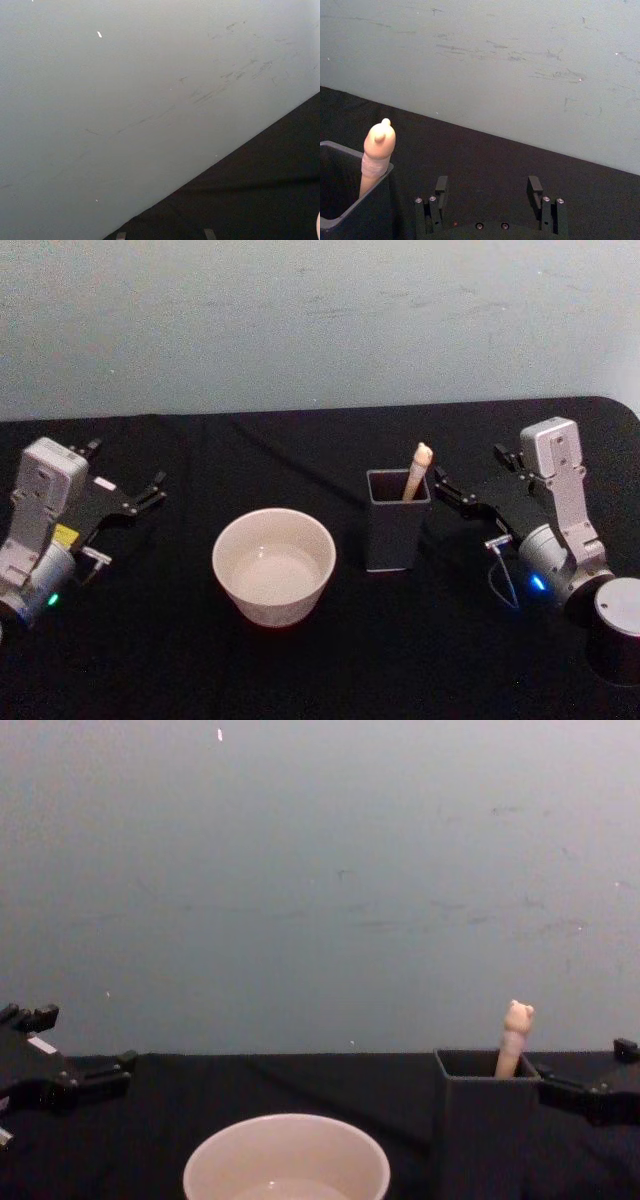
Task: Pick up the stirring spoon with one hand, stir inside the cup, then place it back in its original position.
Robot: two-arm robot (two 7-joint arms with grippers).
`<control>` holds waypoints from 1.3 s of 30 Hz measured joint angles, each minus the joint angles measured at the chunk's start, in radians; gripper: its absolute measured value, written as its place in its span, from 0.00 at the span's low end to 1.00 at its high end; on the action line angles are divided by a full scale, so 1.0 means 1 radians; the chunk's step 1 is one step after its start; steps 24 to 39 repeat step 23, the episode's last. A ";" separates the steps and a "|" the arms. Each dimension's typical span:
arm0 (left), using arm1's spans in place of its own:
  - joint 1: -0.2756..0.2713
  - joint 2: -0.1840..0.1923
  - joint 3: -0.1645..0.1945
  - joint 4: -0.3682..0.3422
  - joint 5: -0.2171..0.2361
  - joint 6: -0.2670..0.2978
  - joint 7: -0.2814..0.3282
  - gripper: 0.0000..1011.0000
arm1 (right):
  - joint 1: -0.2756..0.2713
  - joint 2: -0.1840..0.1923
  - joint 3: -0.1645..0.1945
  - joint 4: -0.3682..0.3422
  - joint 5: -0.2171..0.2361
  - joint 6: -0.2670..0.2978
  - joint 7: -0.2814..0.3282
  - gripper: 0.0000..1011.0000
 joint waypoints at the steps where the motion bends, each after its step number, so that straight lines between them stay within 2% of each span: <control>1: 0.000 0.000 0.000 0.000 0.000 0.000 0.000 0.99 | 0.000 0.000 0.000 0.000 0.000 0.000 0.000 0.99; 39: 0.000 0.000 0.000 0.000 0.000 0.000 0.000 0.99 | 0.000 0.000 0.000 0.000 0.001 0.000 0.000 0.99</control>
